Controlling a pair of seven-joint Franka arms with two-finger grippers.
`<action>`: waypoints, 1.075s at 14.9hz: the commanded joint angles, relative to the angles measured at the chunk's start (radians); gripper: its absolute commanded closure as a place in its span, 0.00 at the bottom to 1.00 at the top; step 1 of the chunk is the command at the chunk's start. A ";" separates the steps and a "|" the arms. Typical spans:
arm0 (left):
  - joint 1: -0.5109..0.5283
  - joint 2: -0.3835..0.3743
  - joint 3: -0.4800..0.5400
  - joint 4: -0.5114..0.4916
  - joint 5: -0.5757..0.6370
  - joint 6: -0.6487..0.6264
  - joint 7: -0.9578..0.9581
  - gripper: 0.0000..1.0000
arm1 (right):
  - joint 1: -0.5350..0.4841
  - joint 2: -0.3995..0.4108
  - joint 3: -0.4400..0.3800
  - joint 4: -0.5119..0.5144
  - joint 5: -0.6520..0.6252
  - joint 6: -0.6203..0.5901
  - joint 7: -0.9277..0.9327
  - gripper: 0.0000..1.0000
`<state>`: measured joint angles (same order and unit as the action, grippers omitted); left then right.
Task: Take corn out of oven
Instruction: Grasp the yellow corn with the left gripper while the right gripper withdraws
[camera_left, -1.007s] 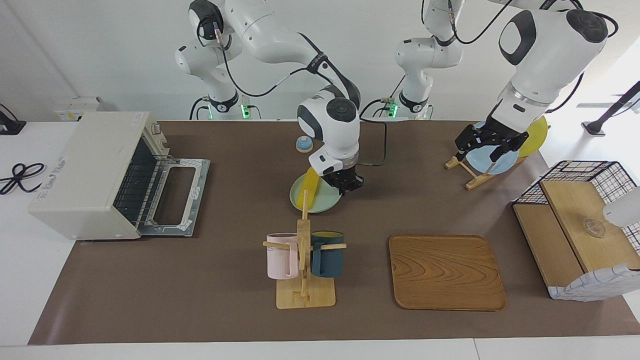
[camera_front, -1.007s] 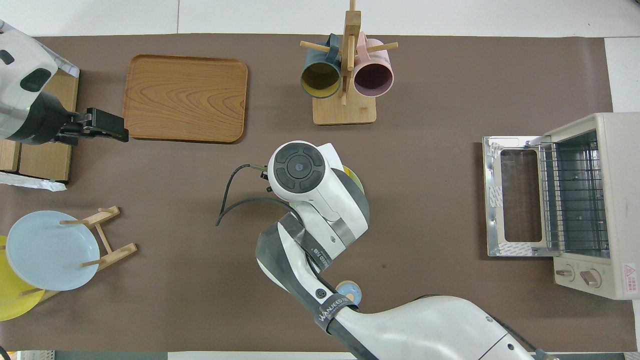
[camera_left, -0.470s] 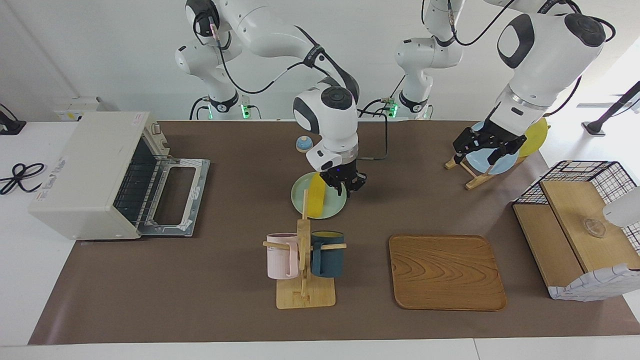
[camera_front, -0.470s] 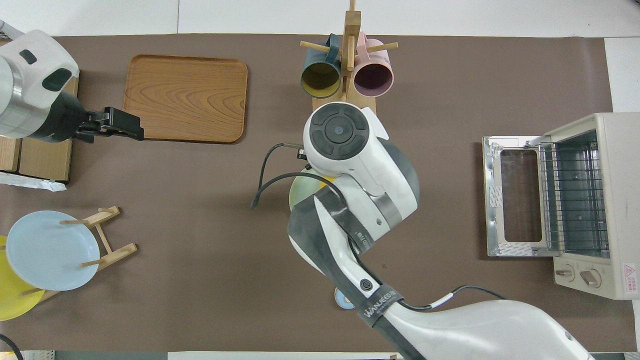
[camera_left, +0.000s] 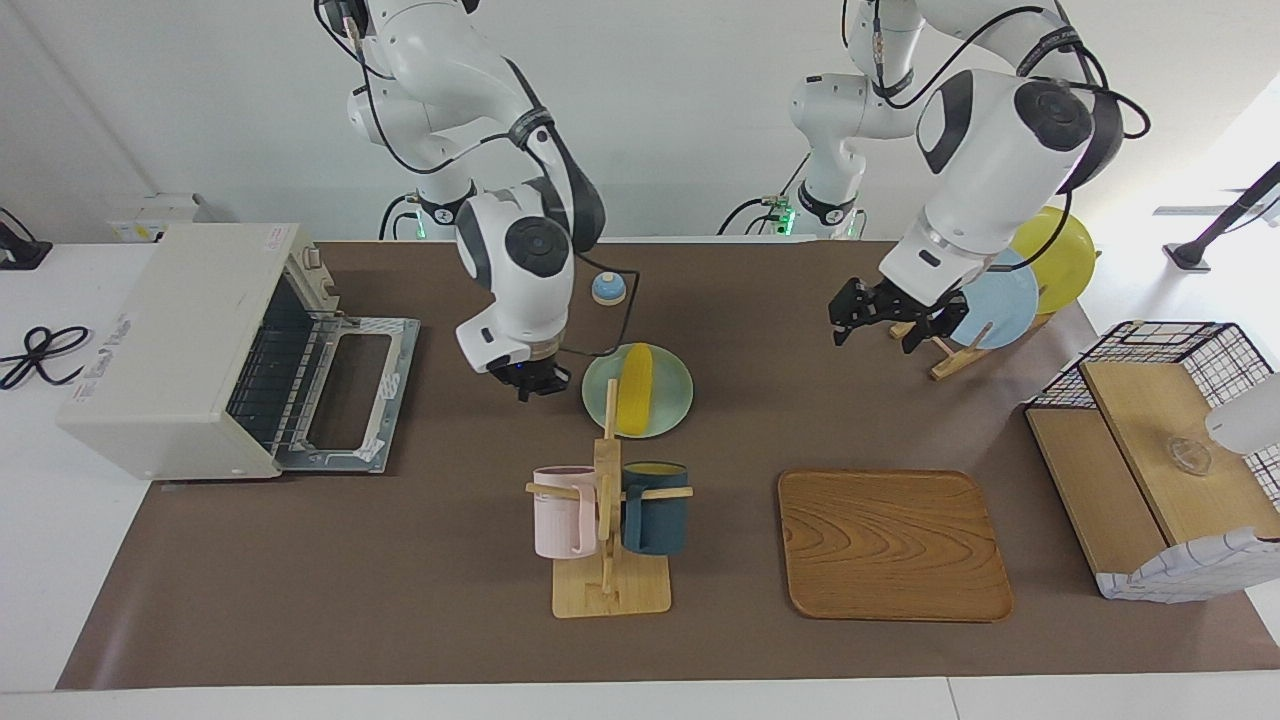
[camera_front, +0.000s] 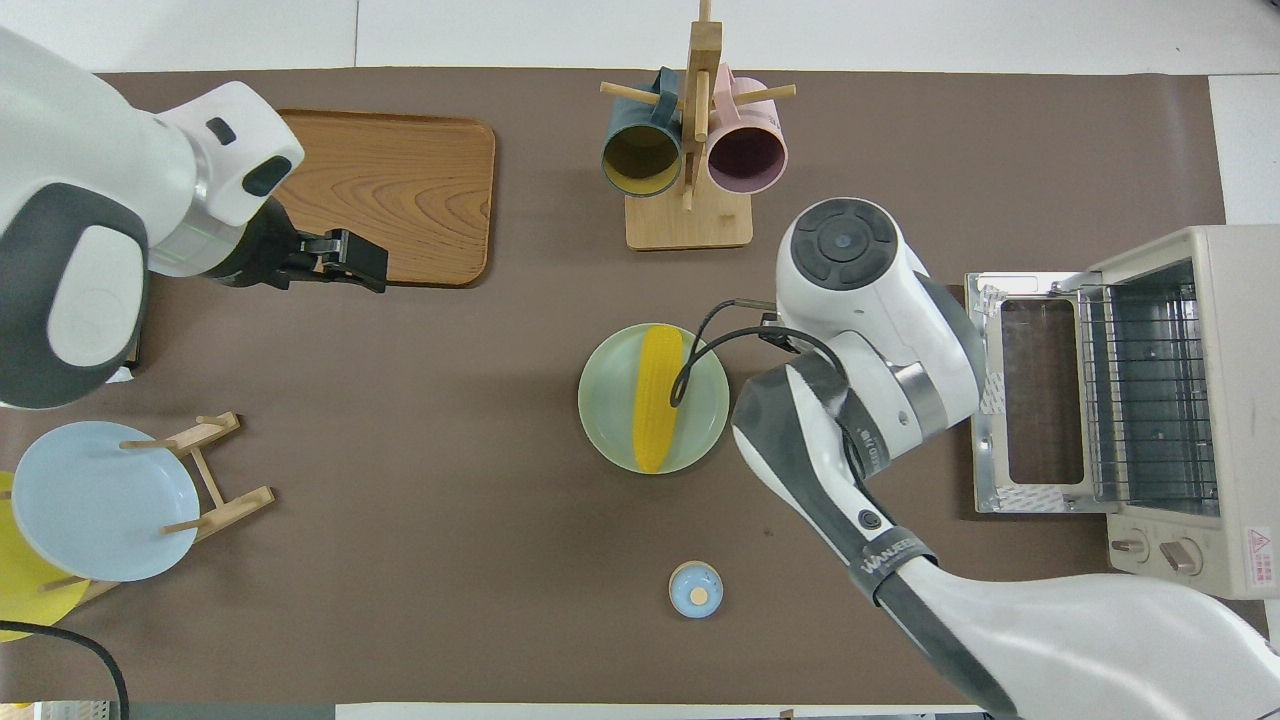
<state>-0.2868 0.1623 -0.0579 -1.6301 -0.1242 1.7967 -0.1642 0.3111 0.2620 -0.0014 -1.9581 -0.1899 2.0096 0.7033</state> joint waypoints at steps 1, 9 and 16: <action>-0.101 -0.007 0.015 -0.086 -0.018 0.088 -0.057 0.00 | -0.085 -0.089 0.014 -0.183 -0.058 0.095 -0.024 1.00; -0.337 0.075 0.015 -0.234 -0.034 0.421 -0.124 0.00 | -0.204 -0.109 0.014 -0.266 -0.072 0.144 -0.127 1.00; -0.382 0.266 0.017 -0.100 -0.023 0.490 -0.132 0.00 | -0.205 -0.205 0.014 -0.200 -0.230 -0.089 -0.178 1.00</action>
<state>-0.6453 0.3820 -0.0591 -1.7876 -0.1465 2.2911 -0.2943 0.1280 0.1510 0.0247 -2.1509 -0.3468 2.0184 0.5803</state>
